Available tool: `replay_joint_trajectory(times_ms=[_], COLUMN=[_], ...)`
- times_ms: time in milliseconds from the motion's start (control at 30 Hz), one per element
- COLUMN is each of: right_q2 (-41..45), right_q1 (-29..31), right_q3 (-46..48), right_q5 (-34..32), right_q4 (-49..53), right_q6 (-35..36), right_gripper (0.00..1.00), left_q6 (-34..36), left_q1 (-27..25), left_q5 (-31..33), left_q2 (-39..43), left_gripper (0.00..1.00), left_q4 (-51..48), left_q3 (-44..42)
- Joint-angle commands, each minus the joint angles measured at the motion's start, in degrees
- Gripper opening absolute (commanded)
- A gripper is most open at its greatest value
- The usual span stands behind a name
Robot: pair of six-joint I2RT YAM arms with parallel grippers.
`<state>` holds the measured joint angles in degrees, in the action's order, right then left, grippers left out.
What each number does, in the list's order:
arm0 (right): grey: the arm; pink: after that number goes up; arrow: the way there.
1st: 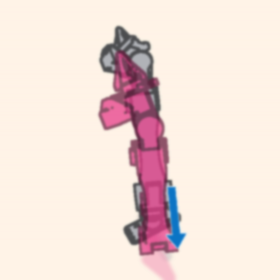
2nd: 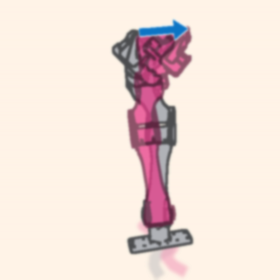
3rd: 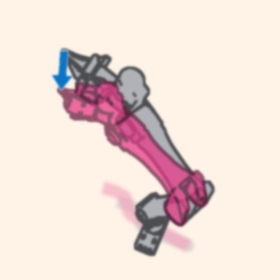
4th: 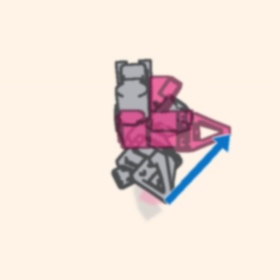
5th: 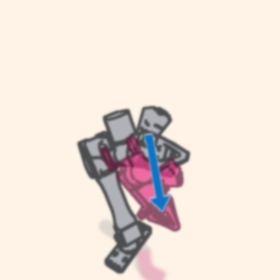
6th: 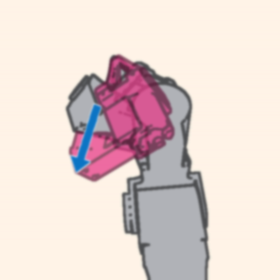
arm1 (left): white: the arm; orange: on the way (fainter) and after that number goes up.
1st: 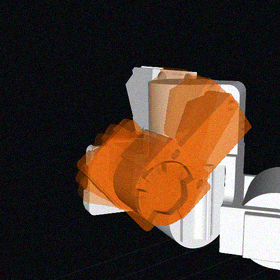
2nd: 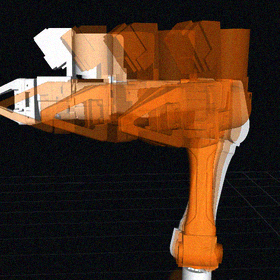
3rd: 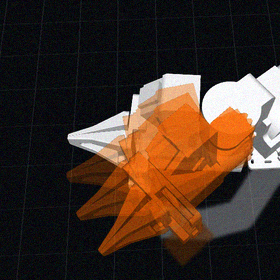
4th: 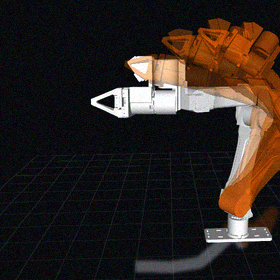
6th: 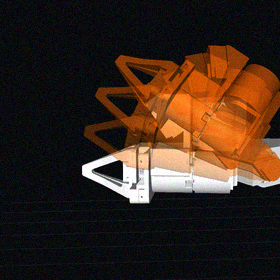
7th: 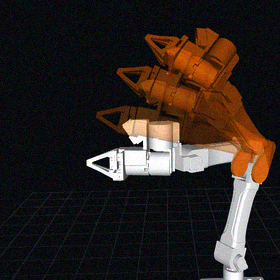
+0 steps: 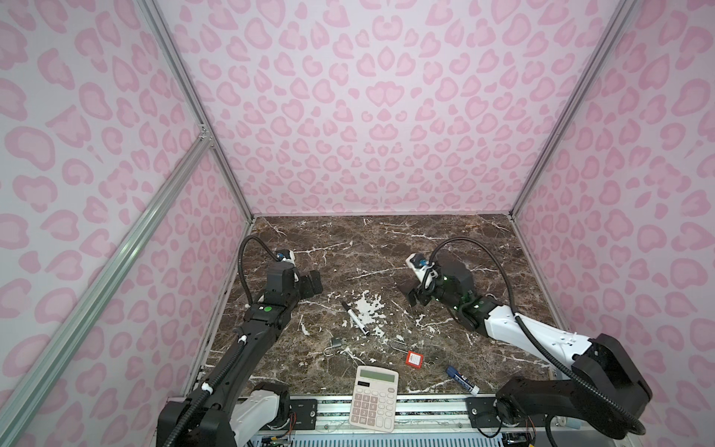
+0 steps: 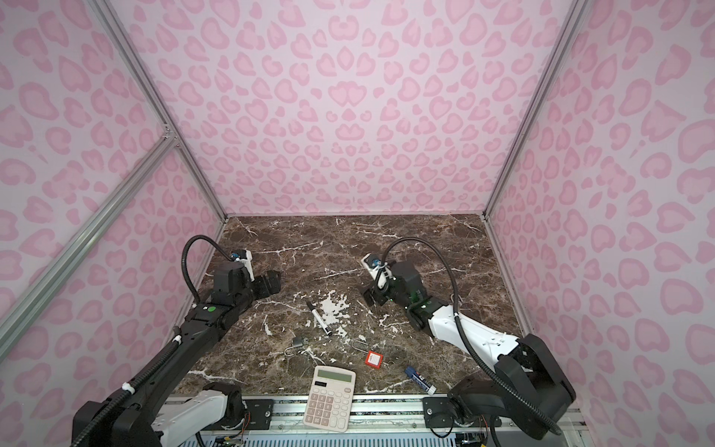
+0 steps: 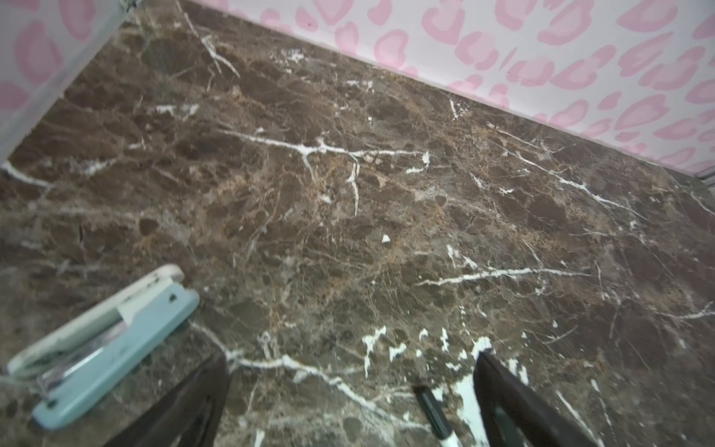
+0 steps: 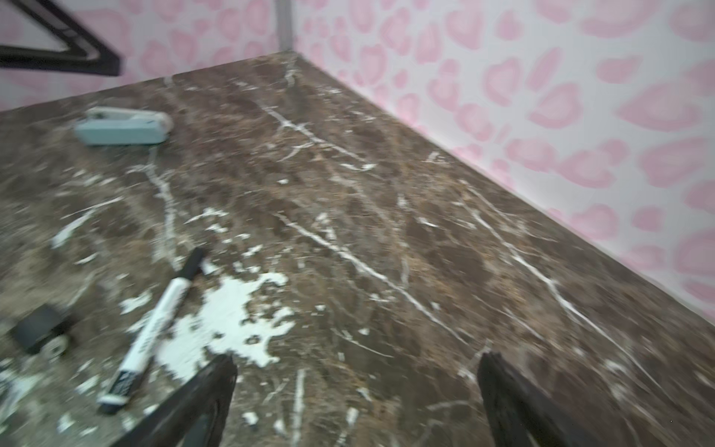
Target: Lock with the key
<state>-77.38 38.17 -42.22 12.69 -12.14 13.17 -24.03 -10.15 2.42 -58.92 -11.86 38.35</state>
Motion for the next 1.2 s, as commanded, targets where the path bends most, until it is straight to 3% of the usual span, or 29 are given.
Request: replay_joint_trajectory(times_ms=[0, 100, 300, 667, 1167], right_q2=[-4.39, -9.75, -20.07, -31.20, -40.77], right_q1=[5.23, 9.14, 15.51, 19.06, 22.43], right_q3=[-3.87, -8.16, -17.63, -27.31, -35.82], right_q5=[3.30, 6.07, 7.77, 10.09, 11.30], right_q4=[7.83, 9.52, 16.05, 21.17, 26.47], right_q6=[8.35, 10.42, 16.45, 22.10, 25.50], right_gripper=[0.99, 0.94, 0.87, 0.72, 0.59], left_q6=[-8.25, -10.08, -12.92, -17.52, -17.66], left_q1=[-0.08, 0.62, 6.84, 15.41, 19.21], left_q5=[-3.68, -7.35, -14.34, -24.65, -28.44], left_q2=[2.31, 2.44, 0.64, 2.29, 4.85], left_gripper=[0.99, 0.99, 0.99, 0.98, 0.96], left_q4=[-7.77, -9.77, -13.69, -14.42, -14.95], left_q3=[0.02, 2.45, 5.02, 1.18, -2.81])
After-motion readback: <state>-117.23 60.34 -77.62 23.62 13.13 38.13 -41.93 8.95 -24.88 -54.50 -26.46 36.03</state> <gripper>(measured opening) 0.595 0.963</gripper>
